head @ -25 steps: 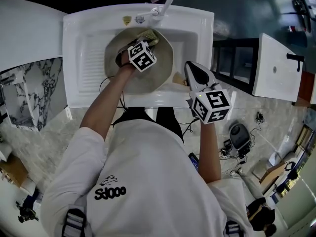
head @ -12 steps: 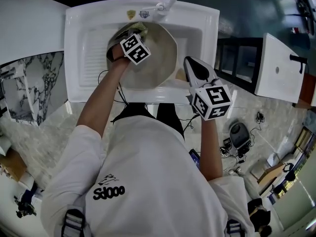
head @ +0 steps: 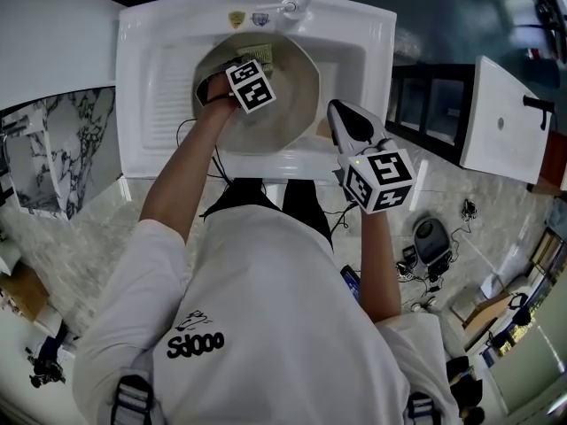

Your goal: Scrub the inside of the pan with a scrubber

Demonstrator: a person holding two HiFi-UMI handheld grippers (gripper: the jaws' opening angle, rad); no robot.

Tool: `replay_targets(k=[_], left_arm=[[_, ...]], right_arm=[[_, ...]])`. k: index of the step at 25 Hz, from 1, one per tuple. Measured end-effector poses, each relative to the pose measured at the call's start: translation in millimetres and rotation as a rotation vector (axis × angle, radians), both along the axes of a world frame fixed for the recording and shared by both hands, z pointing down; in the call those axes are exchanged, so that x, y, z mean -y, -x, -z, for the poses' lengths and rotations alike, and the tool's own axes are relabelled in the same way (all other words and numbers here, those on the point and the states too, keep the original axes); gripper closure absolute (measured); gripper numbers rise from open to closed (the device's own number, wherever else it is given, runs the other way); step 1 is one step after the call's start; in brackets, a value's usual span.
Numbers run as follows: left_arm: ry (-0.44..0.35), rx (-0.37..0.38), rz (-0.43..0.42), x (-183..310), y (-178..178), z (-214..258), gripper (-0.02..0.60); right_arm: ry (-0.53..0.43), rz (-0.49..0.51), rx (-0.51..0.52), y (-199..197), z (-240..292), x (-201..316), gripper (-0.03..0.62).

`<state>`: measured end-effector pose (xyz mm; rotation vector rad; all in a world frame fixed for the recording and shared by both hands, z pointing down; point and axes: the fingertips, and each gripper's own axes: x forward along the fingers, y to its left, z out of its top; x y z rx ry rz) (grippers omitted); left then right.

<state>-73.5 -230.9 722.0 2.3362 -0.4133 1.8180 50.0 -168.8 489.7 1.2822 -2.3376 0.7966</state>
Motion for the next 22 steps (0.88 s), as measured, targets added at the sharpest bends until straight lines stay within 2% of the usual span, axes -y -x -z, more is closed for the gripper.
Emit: replay_targets(k=[4,8,10,15,19,22], left_arm=[[0.116,-0.035,-0.076,-27.1,-16.1,6.3,0.515],[0.319,-0.077,-0.189,-74.8,-27.4,14.9,0.515],[0.391,-0.100,-0.273,-96.8,-32.6,16.6,0.515],[0.567,-0.098,-0.384,-147.4,-27.2,29.7,0.515],[0.619,-0.121,-0.422,-162.1,-19.2,33.0,0.515],[0.707,-0.133,-0.459,-175.8,-4.9,40.1,0.515]], right_arm=[[0.001,0.003,0.009,1.1,0.2,-3.0,0.585],[0.001,0.003,0.021,2.1,2.2,-5.1,0.585],[0.002,0.008,0.019,3.3,1.4,-6.7,0.585],[0.005,0.024,0.016,6.0,-0.1,-13.1,0.585],[0.008,0.037,0.013,7.4,-1.1,-19.1,0.586],[0.009,0.048,0.011,10.4,-1.8,-22.5,0.585]])
